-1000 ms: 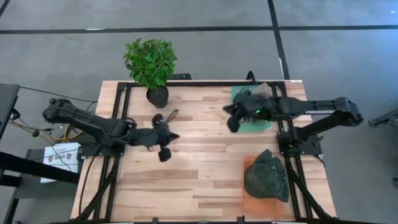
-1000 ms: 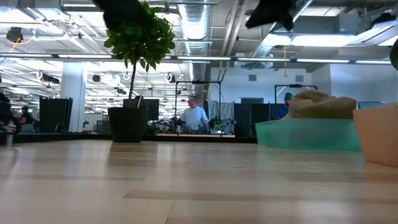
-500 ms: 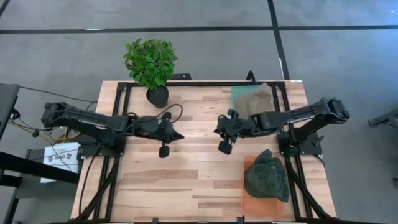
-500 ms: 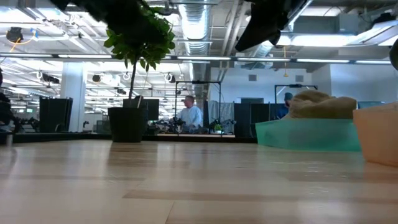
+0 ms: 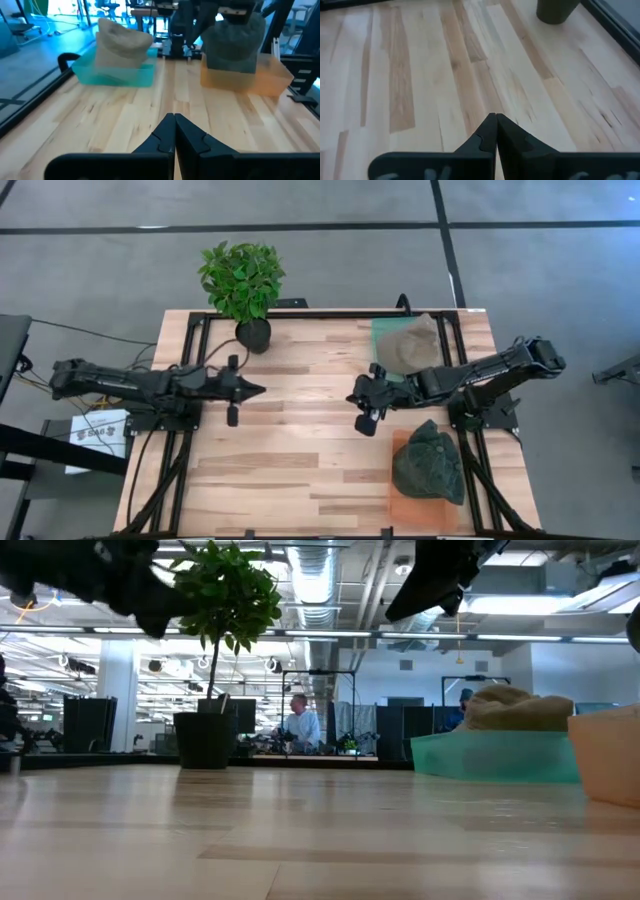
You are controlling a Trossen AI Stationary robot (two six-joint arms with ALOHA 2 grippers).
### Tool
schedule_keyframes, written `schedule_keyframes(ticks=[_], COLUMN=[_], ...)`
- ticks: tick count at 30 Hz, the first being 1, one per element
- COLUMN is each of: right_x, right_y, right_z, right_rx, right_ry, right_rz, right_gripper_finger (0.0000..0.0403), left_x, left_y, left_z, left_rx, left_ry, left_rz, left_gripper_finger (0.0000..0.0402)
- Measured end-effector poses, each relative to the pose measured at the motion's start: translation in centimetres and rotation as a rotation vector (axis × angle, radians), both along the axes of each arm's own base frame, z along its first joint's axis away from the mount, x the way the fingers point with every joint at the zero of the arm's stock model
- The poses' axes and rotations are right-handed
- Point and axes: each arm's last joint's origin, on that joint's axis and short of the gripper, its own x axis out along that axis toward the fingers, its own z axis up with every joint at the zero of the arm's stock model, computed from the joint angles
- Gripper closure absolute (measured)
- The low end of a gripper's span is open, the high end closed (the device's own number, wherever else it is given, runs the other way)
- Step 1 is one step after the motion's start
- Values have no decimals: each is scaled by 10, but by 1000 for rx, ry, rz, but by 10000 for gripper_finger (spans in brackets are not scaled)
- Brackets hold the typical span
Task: Pick & Place hat
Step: Return to Home Position
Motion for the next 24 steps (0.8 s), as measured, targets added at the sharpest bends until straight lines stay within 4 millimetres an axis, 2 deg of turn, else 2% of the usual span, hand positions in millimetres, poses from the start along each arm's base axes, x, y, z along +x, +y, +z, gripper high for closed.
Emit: schedule_keyframes(ticks=[7, 13, 18, 24], right_x=[1, 2, 2, 2], right_y=[-1, -1, -1, 0], right_z=[1, 2, 2, 2], right_rx=[3, 3, 3, 4], right_ry=[-14, -24, -24, -25], right_rz=[-3, -5, -6, -6], right_gripper_finger=[402, 402, 403, 403], left_x=[-27, -46, -55, -55], left_y=[3, 4, 4, 3], left_z=[-23, -37, -50, -51], left_rx=[-11, -22, -55, -52], left_ry=[-79, -220, -311, -291], left_rz=[-7, -15, -30, -77], left_gripper_finger=[402, 402, 402, 402])
